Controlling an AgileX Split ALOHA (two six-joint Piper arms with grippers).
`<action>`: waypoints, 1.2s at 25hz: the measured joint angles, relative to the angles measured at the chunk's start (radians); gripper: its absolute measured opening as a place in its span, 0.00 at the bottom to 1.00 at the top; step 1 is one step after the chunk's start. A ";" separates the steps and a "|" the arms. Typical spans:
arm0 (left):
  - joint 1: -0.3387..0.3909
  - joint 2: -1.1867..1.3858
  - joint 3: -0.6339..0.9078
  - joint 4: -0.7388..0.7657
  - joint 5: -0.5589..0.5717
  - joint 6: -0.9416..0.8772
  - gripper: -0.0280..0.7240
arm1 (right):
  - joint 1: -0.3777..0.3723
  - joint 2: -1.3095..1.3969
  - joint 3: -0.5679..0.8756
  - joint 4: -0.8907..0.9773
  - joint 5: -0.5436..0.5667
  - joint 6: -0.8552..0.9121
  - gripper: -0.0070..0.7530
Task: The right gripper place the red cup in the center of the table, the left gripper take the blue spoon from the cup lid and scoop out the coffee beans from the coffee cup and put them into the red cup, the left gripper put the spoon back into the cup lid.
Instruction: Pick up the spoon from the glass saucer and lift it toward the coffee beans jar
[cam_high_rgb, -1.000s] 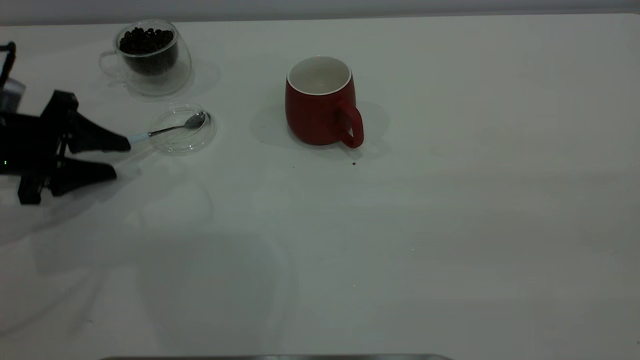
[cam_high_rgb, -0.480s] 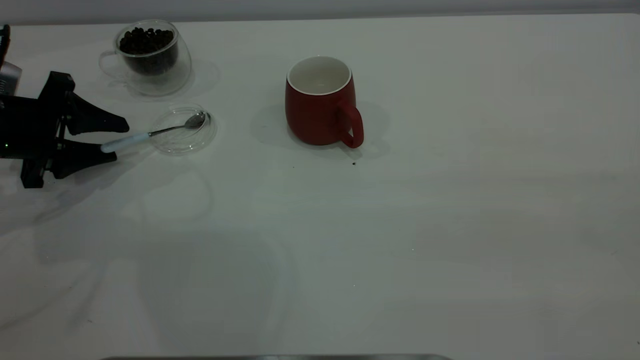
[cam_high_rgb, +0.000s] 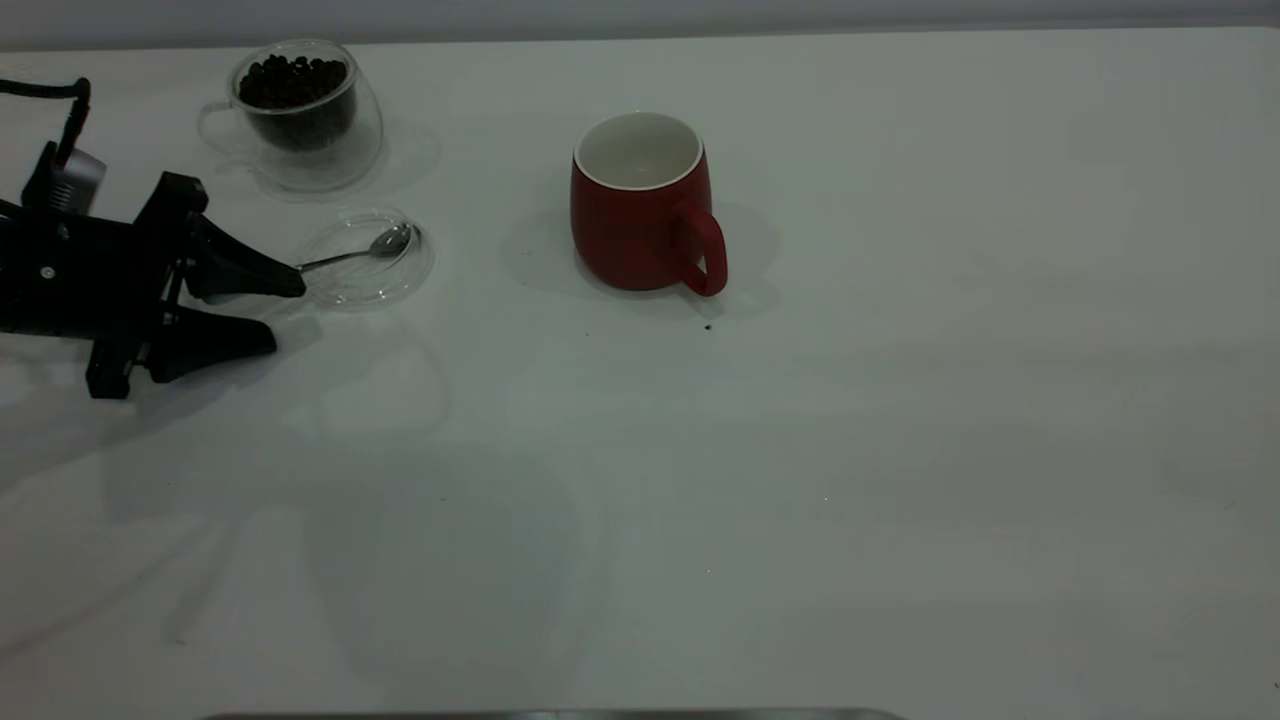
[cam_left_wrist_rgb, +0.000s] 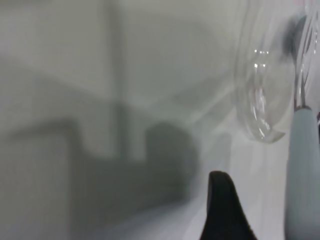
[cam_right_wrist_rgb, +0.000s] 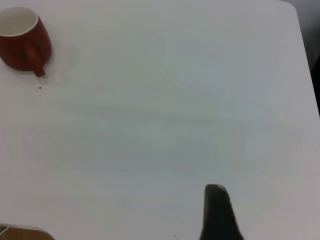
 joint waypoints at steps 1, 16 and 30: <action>0.000 0.000 -0.001 0.000 0.000 0.000 0.72 | 0.000 0.000 0.000 0.000 0.000 0.000 0.69; 0.000 0.000 -0.070 0.001 0.008 -0.036 0.72 | 0.000 0.000 0.000 0.000 0.000 0.000 0.69; 0.000 0.000 -0.075 0.001 0.008 -0.056 0.59 | 0.000 0.000 0.000 0.000 0.000 0.000 0.69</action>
